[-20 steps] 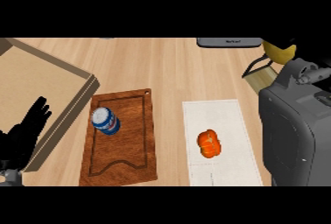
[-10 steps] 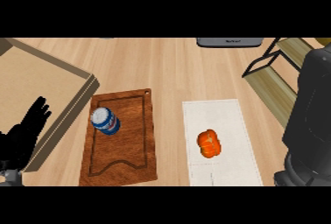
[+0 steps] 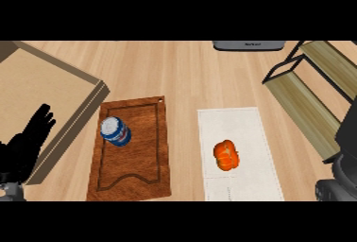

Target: Pick the lemon from the placemat and place it in the tiered shelf

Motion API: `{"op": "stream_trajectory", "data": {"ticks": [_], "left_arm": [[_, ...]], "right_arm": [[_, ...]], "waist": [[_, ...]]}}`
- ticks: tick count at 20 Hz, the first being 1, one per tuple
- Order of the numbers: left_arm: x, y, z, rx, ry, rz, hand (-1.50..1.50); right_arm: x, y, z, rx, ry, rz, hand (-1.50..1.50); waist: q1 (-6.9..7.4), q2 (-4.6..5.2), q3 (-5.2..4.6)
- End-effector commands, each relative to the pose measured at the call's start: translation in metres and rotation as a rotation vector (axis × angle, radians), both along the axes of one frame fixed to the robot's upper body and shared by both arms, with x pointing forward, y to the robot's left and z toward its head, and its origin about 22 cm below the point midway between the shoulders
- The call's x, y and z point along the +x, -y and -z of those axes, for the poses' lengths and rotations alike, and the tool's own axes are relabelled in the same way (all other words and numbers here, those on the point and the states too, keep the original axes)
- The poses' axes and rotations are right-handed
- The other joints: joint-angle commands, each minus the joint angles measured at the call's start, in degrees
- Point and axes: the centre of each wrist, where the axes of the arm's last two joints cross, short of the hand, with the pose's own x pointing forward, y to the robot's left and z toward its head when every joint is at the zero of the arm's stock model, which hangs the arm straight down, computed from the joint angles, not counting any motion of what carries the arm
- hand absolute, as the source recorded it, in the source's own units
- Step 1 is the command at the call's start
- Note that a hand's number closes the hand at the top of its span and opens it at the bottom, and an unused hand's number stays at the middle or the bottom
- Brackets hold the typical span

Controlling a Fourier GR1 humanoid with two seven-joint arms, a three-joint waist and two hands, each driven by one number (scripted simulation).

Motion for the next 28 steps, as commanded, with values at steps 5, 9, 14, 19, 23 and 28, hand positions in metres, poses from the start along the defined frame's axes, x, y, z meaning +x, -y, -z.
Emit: {"op": "stream_trajectory", "data": {"ticks": [5,9,14,19,23,28], "left_arm": [[-0.003,0.003,0.014,-0.020,-0.035,0.000,0.00],[0.008,-0.004,0.007,-0.005,-0.050,-0.026,0.00],[0.003,0.007,0.006,-0.017,-0.034,0.003,0.00],[0.004,0.002,0.012,-0.018,-0.026,-0.007,0.00],[0.000,0.012,0.016,-0.001,-0.033,0.001,0.00],[-0.003,0.000,0.012,-0.007,-0.053,-0.010,0.00]], "right_arm": [[0.013,0.035,0.015,0.087,0.012,0.101,1.50],[0.006,0.073,0.022,0.139,0.027,0.096,1.50],[0.015,0.096,0.038,0.178,0.109,0.250,1.50],[0.009,0.123,0.076,0.145,-0.048,0.188,-1.50],[0.017,0.125,0.081,0.139,0.025,0.156,-1.50],[-0.002,0.122,0.064,0.178,0.178,0.107,-1.50]], "waist": [[0.32,0.29,-0.21],[-0.02,0.27,-0.20],[0.62,0.47,-0.18],[-0.01,0.24,-0.20],[0.18,0.28,-0.20],[0.00,0.13,-0.19]]}}
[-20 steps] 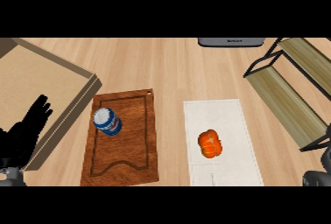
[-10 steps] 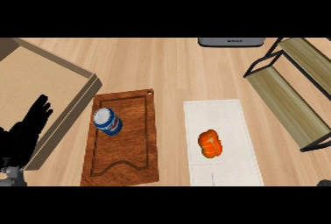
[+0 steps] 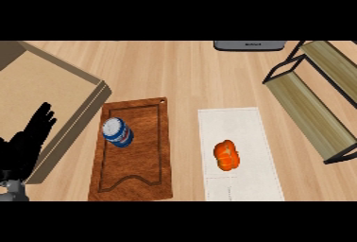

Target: Pick the lemon from the placemat and place it in the tiered shelf

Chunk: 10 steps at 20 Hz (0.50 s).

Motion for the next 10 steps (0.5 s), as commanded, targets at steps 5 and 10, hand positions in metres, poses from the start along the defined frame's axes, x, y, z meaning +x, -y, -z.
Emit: {"op": "stream_trajectory", "data": {"ticks": [5,10], "left_arm": [[-0.019,0.006,0.012,-0.020,-0.057,0.004,0.00],[-0.002,-0.010,0.001,-0.016,-0.037,-0.019,0.00]], "right_arm": [[-0.020,0.008,-0.023,0.146,0.274,-0.031,-1.50],[-0.046,-0.003,-0.028,0.179,0.412,-0.071,-1.50]], "waist": [[0.33,0.04,-0.27],[-0.40,0.05,-0.29]]}}
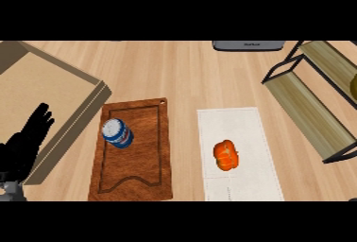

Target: Pick the lemon from the placemat and place it in the tiered shelf

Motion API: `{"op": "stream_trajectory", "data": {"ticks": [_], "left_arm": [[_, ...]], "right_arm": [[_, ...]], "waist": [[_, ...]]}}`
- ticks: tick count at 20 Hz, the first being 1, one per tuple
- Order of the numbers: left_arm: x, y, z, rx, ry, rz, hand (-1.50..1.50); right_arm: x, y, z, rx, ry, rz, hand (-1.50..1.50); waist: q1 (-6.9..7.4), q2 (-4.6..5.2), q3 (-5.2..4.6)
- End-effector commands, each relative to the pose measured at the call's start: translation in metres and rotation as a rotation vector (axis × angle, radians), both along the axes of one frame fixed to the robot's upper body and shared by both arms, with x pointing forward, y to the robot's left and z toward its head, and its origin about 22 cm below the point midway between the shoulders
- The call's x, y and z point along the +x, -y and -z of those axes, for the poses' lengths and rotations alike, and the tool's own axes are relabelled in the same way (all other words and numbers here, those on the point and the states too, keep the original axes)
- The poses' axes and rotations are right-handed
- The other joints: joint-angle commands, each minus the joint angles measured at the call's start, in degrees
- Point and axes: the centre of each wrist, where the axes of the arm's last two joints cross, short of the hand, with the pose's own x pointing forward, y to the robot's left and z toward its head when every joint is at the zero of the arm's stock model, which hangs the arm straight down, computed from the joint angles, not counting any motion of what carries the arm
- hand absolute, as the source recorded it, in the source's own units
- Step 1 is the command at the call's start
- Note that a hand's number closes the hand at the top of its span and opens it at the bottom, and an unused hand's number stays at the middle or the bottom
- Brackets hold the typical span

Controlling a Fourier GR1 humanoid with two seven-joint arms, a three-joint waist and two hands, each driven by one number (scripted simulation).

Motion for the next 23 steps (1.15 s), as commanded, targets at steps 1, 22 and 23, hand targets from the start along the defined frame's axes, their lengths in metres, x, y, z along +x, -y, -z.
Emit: {"op": "stream_trajectory", "data": {"ticks": [1,22,23], "left_arm": [[-0.006,0.010,0.013,-0.004,-0.056,-0.022,0.00],[-0.036,-0.031,0.018,0.007,-0.110,-0.146,0.00],[-0.038,-0.017,0.025,-0.002,-0.109,-0.124,0.00]], "right_arm": [[-0.024,-0.009,0.003,0.056,0.157,-0.009,-1.50],[-0.212,-0.039,-0.044,-0.029,0.200,0.093,-1.50],[-0.214,-0.040,-0.048,-0.039,0.205,0.099,-1.50]], "waist": [[-0.23,0.11,-0.25],[-6.88,-3.10,-0.58],[-7.00,-3.35,-0.68]]}}
